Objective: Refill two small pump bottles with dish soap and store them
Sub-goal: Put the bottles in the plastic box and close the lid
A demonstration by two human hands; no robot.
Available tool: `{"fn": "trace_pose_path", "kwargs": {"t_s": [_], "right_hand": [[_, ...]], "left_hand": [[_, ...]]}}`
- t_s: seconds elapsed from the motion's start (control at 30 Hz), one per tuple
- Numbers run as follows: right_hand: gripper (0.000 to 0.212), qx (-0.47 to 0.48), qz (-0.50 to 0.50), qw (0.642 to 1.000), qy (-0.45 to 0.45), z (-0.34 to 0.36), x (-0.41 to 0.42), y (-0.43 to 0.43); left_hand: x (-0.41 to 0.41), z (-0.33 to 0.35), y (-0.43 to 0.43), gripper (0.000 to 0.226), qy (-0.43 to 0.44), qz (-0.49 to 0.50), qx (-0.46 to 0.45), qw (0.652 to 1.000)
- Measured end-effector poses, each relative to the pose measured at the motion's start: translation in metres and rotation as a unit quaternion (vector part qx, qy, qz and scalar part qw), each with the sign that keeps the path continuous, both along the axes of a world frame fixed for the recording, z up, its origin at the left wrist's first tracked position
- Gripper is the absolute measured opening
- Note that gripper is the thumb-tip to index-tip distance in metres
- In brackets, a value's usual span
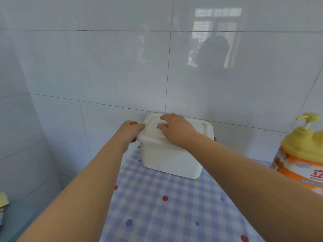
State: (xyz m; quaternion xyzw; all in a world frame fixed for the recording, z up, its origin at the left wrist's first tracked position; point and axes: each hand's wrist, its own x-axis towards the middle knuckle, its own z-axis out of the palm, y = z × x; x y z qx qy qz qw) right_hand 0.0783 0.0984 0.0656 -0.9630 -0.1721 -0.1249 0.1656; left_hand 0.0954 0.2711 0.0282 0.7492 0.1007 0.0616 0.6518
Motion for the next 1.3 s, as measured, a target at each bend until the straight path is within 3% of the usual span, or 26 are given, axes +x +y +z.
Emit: {"fn": "trace_pose_path", "kwargs": {"t_s": [0.3,0.67,0.97,1.07,1.17,1.3], "right_hand": [[0.04,-0.077,-0.015,0.997,-0.003,-0.01,0.022,0.014],[0.036,-0.134,-0.02,0.99,0.041,-0.004,0.028,0.018],[0.033,-0.155,-0.024,0.986,0.049,-0.002,0.026,0.019],[0.033,-0.156,-0.028,0.986,0.049,0.0,0.026,0.019],[0.032,-0.155,-0.029,0.986,0.054,0.0,0.028,0.02],[0.034,-0.155,-0.031,0.986,0.059,0.001,0.029,0.021]], "left_hand": [[0.004,-0.008,0.004,0.034,0.045,-0.053,-0.055,0.996],[0.006,-0.007,0.001,0.025,0.017,-0.042,-0.063,0.997],[0.009,-0.001,-0.003,0.005,-0.013,-0.024,0.094,0.995],[0.012,-0.002,-0.002,0.016,-0.026,-0.016,0.156,0.987],[0.012,0.0,-0.003,0.043,-0.04,0.009,0.233,0.972],[0.011,0.003,-0.004,0.041,-0.062,0.014,0.294,0.954]]}}
